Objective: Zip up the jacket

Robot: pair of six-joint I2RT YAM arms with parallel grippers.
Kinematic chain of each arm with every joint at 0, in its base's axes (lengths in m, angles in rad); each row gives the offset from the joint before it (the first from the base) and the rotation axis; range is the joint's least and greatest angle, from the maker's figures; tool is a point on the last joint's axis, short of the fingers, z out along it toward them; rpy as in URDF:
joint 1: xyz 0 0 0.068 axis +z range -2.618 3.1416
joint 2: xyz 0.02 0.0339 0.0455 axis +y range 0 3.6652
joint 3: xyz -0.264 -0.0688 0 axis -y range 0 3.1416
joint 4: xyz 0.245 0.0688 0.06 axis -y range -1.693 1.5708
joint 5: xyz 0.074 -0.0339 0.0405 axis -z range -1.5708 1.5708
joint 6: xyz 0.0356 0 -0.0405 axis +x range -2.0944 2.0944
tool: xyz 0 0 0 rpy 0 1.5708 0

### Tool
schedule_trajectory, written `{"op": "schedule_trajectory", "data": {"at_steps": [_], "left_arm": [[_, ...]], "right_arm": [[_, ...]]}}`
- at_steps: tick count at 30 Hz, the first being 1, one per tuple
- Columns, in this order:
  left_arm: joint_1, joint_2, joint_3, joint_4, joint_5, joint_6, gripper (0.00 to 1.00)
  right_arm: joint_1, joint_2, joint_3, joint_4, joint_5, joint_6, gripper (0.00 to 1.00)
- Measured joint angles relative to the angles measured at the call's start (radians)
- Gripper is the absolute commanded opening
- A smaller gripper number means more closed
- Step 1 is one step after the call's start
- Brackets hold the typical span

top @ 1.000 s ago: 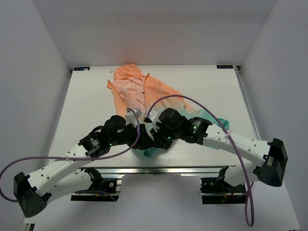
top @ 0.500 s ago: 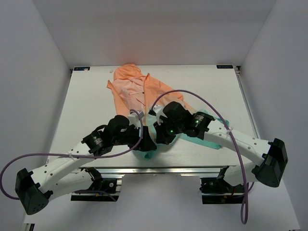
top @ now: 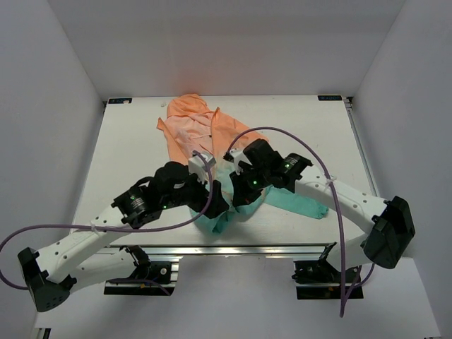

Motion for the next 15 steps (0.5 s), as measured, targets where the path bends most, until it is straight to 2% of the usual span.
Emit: {"op": "schedule_trajectory", "data": {"at_steps": [4, 6, 7, 9, 11, 15], "left_arm": [[-0.099, 0.044, -0.004, 0.031, -0.074, 0.073, 0.98], [-0.179, 0.071, 0.002, 0.031, -0.159, 0.09, 0.91], [-0.216, 0.093, 0.013, 0.025, -0.202, 0.092, 0.81], [-0.289, 0.153, 0.048, 0.004, -0.298, 0.086, 0.69], [-0.34, 0.22, 0.085, -0.015, -0.383, 0.076, 0.65], [-0.374, 0.302, 0.102, -0.029, -0.49, 0.049, 0.6]], "right_arm": [[-0.012, 0.036, 0.046, -0.019, -0.021, 0.0, 0.0], [-0.023, 0.045, 0.06, -0.026, -0.036, 0.004, 0.0], [-0.029, 0.049, 0.063, -0.027, -0.043, 0.007, 0.0], [-0.037, 0.058, 0.072, -0.032, -0.057, 0.011, 0.0], [-0.043, 0.07, 0.081, -0.036, -0.068, 0.015, 0.0], [-0.05, 0.081, 0.086, -0.047, -0.074, 0.018, 0.0]]}}
